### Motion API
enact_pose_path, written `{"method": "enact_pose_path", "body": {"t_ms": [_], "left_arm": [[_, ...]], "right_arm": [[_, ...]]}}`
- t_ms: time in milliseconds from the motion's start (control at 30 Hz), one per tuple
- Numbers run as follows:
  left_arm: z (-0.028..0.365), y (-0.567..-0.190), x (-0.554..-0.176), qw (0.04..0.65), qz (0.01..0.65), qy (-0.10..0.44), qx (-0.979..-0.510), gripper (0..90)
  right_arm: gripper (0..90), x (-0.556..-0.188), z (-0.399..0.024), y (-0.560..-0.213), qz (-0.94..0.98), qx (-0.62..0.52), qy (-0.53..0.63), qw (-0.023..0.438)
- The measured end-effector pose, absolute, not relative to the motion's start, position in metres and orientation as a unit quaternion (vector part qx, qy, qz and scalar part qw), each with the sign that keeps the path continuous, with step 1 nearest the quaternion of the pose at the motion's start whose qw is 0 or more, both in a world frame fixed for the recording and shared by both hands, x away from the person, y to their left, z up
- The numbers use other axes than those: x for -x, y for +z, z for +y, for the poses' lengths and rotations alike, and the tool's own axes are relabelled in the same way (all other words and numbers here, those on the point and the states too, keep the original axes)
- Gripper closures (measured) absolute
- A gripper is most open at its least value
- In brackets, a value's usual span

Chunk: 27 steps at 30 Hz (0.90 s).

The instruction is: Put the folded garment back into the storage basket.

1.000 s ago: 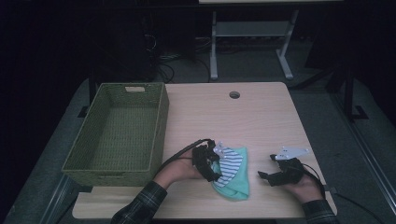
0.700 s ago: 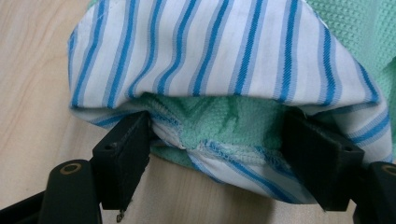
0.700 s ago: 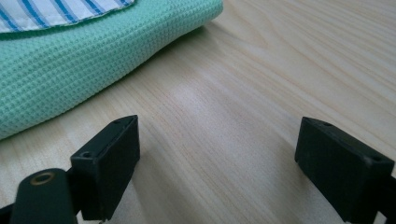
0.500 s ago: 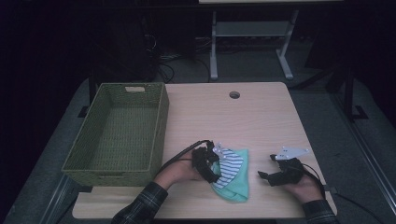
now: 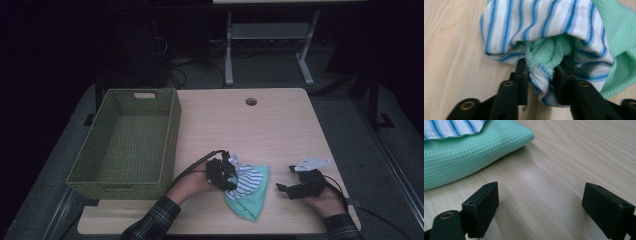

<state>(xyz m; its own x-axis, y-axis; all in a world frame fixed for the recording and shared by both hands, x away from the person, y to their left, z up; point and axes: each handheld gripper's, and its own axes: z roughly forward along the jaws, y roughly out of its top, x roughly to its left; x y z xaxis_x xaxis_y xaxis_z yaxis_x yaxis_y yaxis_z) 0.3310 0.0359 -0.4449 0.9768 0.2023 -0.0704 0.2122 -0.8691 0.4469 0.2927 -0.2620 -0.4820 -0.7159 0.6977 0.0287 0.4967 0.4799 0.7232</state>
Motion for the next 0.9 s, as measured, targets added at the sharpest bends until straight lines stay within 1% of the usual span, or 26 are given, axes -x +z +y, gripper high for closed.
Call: {"method": "enact_pose_path", "body": {"t_ms": [200,333,733,900], "left_arm": [[0.034,-0.441,-0.332,0.229,0.122,-0.007,-0.966,74.1],[0.037,-0.433,-0.335,0.237,0.138,-0.006,-0.962,74.7],[0.054,-0.400,-0.342,0.285,0.171,-0.002,-0.943,75.4],[0.062,-0.385,-0.346,0.297,0.175,0.010,-0.939,75.6]], "right_arm": [[13.6,-0.293,-0.262,-0.482,0.850,-0.351,0.370,0.136],[13.4,-0.293,-0.262,-0.482,0.849,-0.352,0.369,0.136],[12.2,-0.292,-0.261,-0.482,0.849,-0.354,0.368,0.134],[11.8,-0.293,-0.261,-0.482,0.849,-0.355,0.368,0.134]]}}
